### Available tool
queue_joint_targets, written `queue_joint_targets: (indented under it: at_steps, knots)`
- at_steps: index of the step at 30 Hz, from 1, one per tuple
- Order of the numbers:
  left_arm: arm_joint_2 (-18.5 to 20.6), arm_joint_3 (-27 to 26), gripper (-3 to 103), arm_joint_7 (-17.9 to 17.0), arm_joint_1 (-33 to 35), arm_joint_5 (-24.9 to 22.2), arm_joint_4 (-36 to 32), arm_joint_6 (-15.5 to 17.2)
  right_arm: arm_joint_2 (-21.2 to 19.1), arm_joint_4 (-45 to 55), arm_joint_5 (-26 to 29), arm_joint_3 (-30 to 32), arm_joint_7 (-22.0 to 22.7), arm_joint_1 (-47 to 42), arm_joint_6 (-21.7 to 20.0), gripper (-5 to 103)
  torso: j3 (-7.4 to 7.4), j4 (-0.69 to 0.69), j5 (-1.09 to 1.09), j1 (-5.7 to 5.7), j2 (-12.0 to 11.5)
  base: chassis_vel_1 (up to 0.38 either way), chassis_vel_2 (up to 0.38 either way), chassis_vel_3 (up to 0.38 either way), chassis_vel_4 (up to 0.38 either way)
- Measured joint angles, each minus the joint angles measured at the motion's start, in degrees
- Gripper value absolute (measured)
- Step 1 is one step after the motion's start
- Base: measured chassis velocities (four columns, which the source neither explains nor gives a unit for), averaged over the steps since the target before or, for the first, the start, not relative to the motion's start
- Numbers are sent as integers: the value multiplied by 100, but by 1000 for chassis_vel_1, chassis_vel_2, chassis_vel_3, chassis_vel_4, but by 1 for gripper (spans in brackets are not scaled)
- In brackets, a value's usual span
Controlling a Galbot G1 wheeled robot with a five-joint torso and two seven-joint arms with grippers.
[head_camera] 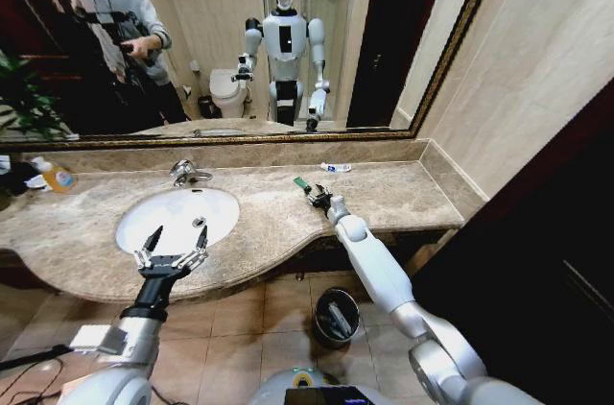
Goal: Pick up the trash from the sink and place it in the trash bin.
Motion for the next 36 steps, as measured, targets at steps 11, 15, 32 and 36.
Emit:
queue_joint_targets:
  at_steps: [11, 15, 32, 36]
  knots:
    - [0, 0, 100, 0, 0, 0, 0, 0, 66, 113, 59, -79, 5, -23, 23, 2, 0, 0, 0, 0, 0, 0, 0, 0, 0]
    - [0, 0, 100, 0, 0, 0, 0, 0, 90, 131, 60, -84, 23, -23, 19, 0, 0, 1, 0, 0, 0, 0, 0, 0, 0]
    - [0, 0, 100, 0, 0, 0, 0, 0, 37, 196, 159, -90, 24, 14, -64, 30, 0, 0, 0, 0, 0, 0, 0, 0, 0]
    - [0, 0, 100, 0, 0, 0, 0, 0, 54, 37, 160, -128, -28, 129, -62, 46, 0, 1, 0, 0, 0, 0, 0, 0, 0]
